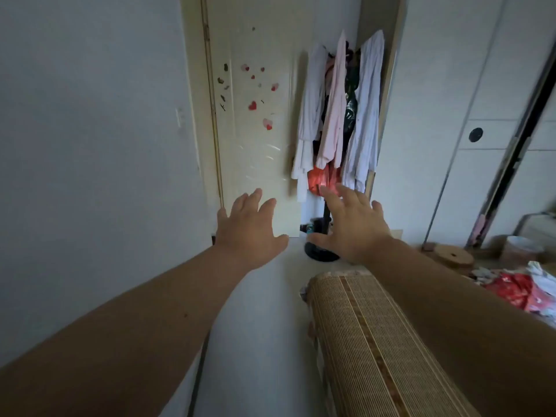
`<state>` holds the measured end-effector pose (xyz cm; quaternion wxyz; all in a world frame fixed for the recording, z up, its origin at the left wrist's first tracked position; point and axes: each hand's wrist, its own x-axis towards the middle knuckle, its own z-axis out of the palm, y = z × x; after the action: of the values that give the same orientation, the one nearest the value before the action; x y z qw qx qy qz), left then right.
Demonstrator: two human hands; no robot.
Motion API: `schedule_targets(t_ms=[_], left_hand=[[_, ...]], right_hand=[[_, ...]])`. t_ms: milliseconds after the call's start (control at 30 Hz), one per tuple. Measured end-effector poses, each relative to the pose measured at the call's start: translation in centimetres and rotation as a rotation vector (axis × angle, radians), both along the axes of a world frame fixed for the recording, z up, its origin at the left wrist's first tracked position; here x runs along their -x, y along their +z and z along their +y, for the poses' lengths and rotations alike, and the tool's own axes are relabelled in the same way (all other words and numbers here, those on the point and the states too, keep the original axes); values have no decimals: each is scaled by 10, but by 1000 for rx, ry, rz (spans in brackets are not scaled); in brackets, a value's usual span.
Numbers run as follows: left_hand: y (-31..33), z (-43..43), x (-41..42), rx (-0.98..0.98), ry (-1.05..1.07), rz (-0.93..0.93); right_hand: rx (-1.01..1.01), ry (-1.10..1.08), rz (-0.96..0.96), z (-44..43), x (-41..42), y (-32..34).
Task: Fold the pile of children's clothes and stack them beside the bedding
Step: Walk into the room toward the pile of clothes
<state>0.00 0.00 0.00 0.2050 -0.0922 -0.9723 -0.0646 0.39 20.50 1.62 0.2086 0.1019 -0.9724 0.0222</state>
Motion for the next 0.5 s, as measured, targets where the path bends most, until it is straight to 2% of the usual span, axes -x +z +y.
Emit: schedule_targets(t_ms=[133,500], left_hand=[[-21,20,52,-7,21,-115],[-61,45,183,16,1,-242]], right_hand=[[6,-32,-118,21,49,-27],[40,22,-271,52,194,-71]])
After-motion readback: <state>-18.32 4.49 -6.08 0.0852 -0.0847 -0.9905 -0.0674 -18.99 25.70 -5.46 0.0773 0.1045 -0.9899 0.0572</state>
